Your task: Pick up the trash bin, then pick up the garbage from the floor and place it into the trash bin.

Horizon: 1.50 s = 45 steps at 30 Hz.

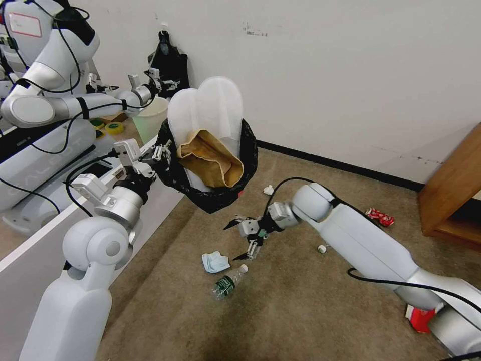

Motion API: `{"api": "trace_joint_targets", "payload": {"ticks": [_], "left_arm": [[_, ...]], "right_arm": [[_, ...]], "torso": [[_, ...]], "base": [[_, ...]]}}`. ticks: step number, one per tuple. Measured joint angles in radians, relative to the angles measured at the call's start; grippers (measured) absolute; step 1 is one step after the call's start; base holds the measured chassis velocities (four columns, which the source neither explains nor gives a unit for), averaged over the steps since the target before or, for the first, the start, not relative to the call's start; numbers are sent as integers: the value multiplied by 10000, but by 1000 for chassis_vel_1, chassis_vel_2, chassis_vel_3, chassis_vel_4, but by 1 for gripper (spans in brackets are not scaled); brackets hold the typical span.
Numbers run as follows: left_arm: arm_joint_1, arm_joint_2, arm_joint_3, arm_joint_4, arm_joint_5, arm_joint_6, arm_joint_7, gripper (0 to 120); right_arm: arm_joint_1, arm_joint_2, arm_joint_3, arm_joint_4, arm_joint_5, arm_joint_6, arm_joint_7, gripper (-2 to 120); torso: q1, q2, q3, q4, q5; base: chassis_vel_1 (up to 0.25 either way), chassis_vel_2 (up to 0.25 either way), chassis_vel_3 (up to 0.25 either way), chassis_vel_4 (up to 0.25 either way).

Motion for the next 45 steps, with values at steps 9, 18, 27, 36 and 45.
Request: {"api": "trace_joint_targets", "payload": {"ticks": [9, 18, 27, 36, 45], "left_arm": [[-29, -118, 5, 94, 47, -33, 34, 4], [-30, -220, 39, 189, 143, -79, 101, 4], [-6, -266, 72, 190, 181, -97, 116, 4], [91, -267, 44, 65, 199, -104, 128, 4], [302, -275, 20, -129, 242, -104, 129, 4]], "right_arm": [[508, 1007, -976, -991, -571, 365, -899, 100], [406, 1493, -1133, -1630, -1273, 631, -1316, 100], [-106, 1951, -1174, -2665, -1959, 1027, -1232, 100], [-770, 1893, -944, -3146, -2255, 1050, -703, 100], [-1262, 1660, -485, -3391, -2665, 1223, -488, 100]], "torso": [[0, 0, 1, 1, 2], [0, 0, 0, 0, 1], [0, 0, 0, 1, 2], [0, 0, 0, 0, 2], [0, 0, 0, 0, 3]], "base": [[0, 0, 0, 0], [0, 0, 0, 0], [0, 0, 0, 0], [0, 0, 0, 0], [0, 0, 0, 0]]}}
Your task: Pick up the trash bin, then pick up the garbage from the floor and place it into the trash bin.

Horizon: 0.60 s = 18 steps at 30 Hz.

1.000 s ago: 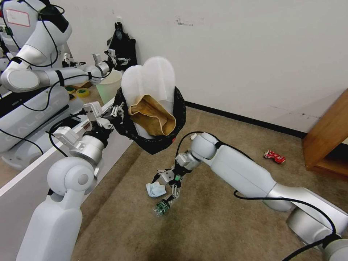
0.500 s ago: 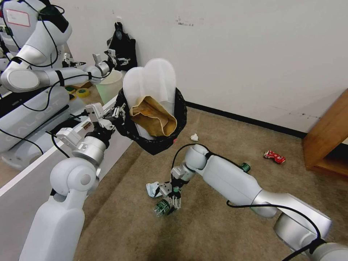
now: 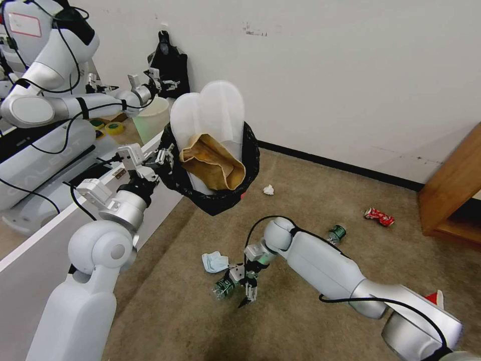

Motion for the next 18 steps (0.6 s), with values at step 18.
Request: {"api": "trace_joint_targets", "payload": {"ticks": [18], "left_arm": [[-63, 12, 7, 60, -57, -19, 38, 4]], "right_arm": [[-194, -973, 792, -43, -223, 157, 4, 100]], "torso": [[0, 0, 0, 0, 2]], "base": [[0, 0, 0, 0]]}}
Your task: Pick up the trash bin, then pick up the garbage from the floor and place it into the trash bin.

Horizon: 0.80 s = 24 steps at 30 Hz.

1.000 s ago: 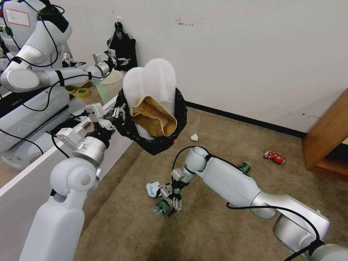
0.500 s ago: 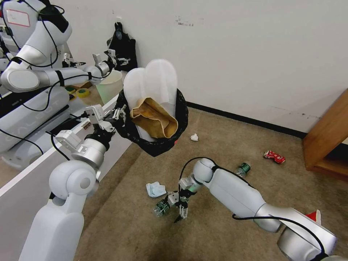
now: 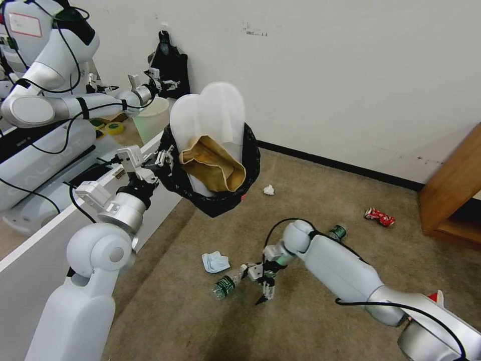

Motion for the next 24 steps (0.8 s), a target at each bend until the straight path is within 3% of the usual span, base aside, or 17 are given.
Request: {"api": "trace_joint_targets", "payload": {"ticks": [11, 24], "left_arm": [[-179, -43, 135, 213, -15, -9, 43, 4], [-326, -66, 205, 341, -58, -20, 70, 4]], "right_arm": [[-9, -628, 603, -269, -103, 184, 31, 100], [143, -466, 672, -487, -68, 243, 34, 100]], "torso": [[0, 0, 0, 2, -1], [0, 0, 0, -1, -4]], "base": [[0, 0, 0, 0], [0, 0, 0, 0]]}}
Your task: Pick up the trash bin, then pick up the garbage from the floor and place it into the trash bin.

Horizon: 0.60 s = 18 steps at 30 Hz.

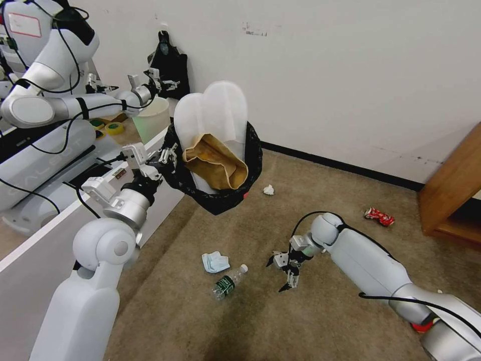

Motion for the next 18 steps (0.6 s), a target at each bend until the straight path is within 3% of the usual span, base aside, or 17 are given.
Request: {"api": "trace_joint_targets", "payload": {"ticks": [18], "left_arm": [[18, -41, -10, 65, 2, -36, 45, 4]], "right_arm": [[491, 991, -90, -569, -26, 23, 285, 100]], "torso": [[0, 0, 0, 3, 1]], "base": [[0, 0, 0, 0]]}}
